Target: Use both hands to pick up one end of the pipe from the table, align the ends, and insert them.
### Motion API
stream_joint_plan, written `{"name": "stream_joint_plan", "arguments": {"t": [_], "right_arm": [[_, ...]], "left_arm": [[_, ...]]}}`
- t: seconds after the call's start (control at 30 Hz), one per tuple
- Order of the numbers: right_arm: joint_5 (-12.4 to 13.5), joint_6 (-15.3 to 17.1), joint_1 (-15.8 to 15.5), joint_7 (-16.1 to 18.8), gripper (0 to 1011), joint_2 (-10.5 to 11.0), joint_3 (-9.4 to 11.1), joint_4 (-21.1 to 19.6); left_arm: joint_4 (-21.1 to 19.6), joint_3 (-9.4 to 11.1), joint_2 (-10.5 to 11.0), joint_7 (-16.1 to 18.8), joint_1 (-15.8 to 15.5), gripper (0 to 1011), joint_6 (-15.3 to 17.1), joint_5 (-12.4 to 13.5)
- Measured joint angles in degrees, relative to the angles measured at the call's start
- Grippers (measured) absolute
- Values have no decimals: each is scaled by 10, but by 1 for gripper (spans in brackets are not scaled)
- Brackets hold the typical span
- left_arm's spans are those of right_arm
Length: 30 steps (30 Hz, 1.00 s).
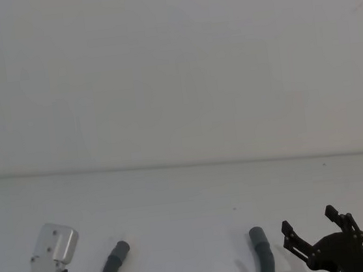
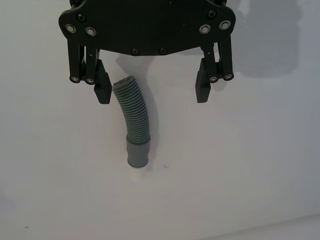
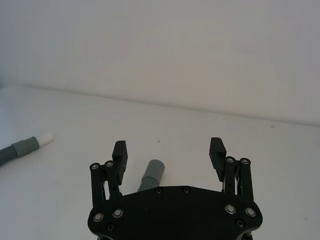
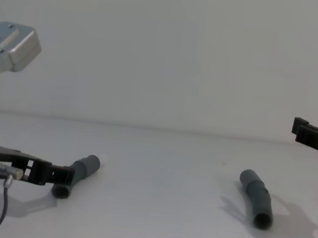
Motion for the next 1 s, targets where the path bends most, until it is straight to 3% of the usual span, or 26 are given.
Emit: {"name": "stream_joint_plan", "arguments": {"t": [0.23, 0.7, 1.0], "right_arm": [[0, 0, 0, 0, 1000, 0, 0, 0], [0, 0, 0, 0, 1000, 0, 0, 0], [0, 0, 0, 0, 1000, 0, 0, 0]], "left_arm": [[15, -3, -7, -5, -8, 1001, -1, 0], [57, -8, -29, -22, -29, 1001, -40, -3], [73, -8, -35, -30, -45, 1001, -30, -3]]}}
